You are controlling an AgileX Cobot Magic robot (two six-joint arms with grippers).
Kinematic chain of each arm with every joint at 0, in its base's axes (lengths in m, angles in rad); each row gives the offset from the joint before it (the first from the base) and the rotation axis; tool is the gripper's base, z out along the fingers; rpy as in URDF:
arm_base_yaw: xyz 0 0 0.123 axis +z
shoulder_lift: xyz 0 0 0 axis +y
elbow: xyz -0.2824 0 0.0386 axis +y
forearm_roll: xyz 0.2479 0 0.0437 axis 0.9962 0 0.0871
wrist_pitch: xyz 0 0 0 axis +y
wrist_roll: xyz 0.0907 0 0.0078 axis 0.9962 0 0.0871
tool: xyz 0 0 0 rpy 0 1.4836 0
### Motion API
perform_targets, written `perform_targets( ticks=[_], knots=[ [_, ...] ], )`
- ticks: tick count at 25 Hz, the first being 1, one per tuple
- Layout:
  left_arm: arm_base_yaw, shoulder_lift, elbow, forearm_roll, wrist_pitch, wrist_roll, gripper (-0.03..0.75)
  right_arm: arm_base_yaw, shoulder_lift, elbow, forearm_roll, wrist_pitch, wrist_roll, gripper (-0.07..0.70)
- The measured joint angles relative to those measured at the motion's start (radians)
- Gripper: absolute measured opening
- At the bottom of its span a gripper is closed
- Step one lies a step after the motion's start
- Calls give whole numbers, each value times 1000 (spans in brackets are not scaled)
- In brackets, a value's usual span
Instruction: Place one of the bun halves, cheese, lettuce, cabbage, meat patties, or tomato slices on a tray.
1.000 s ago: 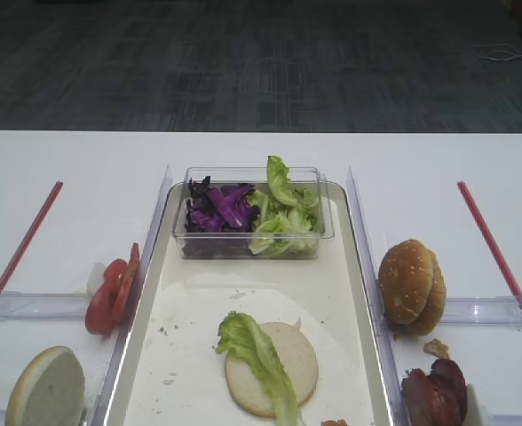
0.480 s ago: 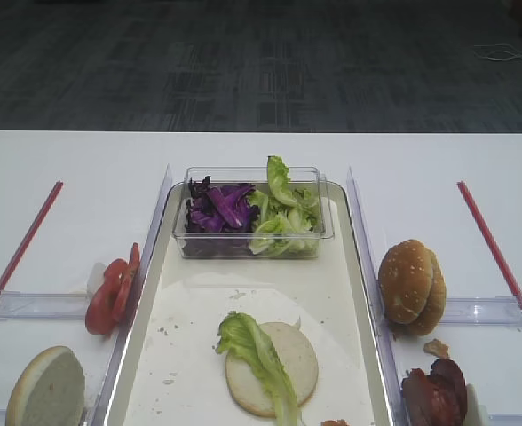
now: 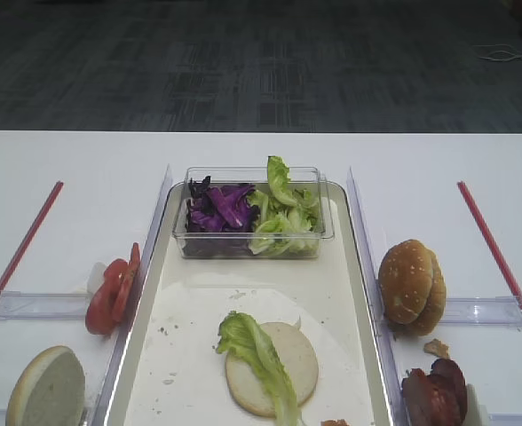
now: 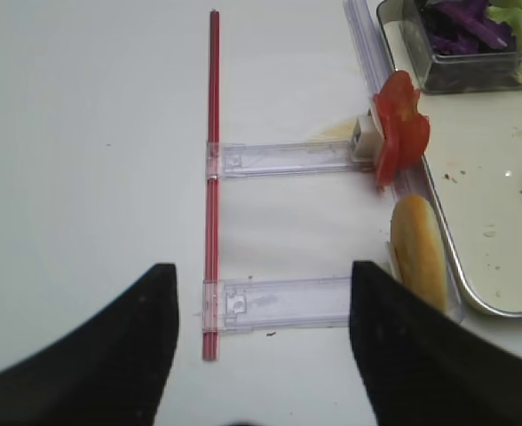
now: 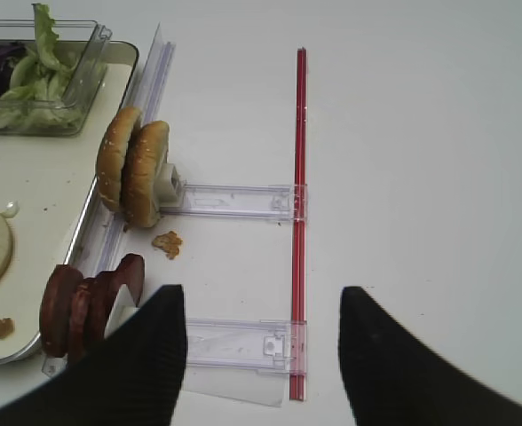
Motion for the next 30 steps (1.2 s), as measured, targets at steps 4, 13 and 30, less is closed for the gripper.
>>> perform_targets(
  ticks=[4, 13, 30],
  knots=[
    [0, 0, 0, 0, 0, 0, 400, 0, 0, 0, 0, 0, 0, 434],
    [0, 0, 0, 0, 0, 0, 400, 0, 0, 0, 0, 0, 0, 434],
    [0, 0, 0, 0, 0, 0, 400, 0, 0, 0, 0, 0, 0, 473]
  ],
)
